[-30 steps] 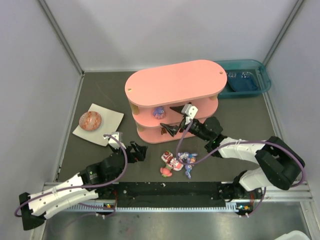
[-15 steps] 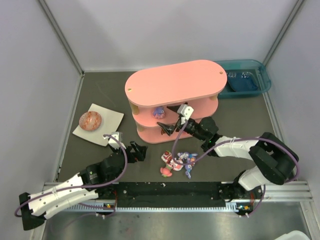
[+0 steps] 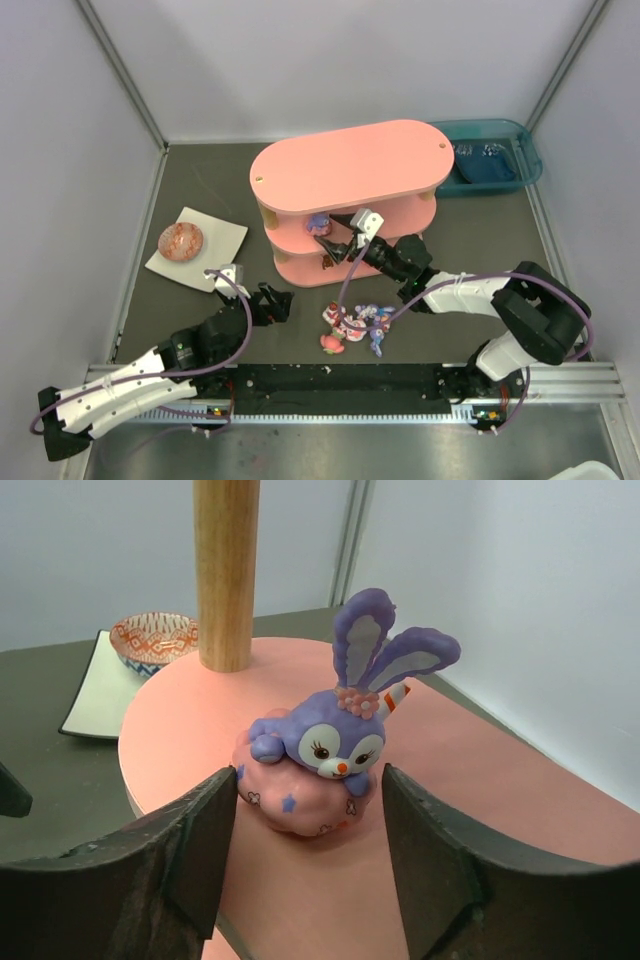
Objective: Place and organize the plastic toys onto the shelf
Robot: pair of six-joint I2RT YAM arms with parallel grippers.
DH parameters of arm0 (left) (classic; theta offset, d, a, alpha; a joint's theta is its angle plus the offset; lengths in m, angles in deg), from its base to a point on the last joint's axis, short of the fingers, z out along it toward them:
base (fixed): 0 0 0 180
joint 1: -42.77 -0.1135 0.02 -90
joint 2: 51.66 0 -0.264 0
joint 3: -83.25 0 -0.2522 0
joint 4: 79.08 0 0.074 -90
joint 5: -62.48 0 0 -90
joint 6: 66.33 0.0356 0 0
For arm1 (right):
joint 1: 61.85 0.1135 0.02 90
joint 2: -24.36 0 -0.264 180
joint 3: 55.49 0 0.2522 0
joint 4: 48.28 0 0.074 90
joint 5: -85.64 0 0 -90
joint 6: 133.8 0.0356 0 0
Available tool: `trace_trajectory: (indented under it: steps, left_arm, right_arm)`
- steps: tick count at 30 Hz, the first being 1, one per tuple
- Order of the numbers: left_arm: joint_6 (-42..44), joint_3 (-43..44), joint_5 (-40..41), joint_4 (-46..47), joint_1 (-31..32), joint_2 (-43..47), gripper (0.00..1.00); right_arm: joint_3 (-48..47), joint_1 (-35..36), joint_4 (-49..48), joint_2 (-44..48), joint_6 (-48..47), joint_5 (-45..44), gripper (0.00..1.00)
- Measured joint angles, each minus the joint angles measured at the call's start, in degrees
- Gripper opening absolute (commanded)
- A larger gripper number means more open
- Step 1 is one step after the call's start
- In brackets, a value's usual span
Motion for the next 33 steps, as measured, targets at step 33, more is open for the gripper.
trace_trajectory:
  steps: [33]
  left_arm:
    - [-0.1, 0.0, 0.5, 0.0, 0.0, 0.7, 0.99]
  right_arm:
    - [-1.8, 16.6, -1.6, -2.2, -8.6, -36.6, 0.39]
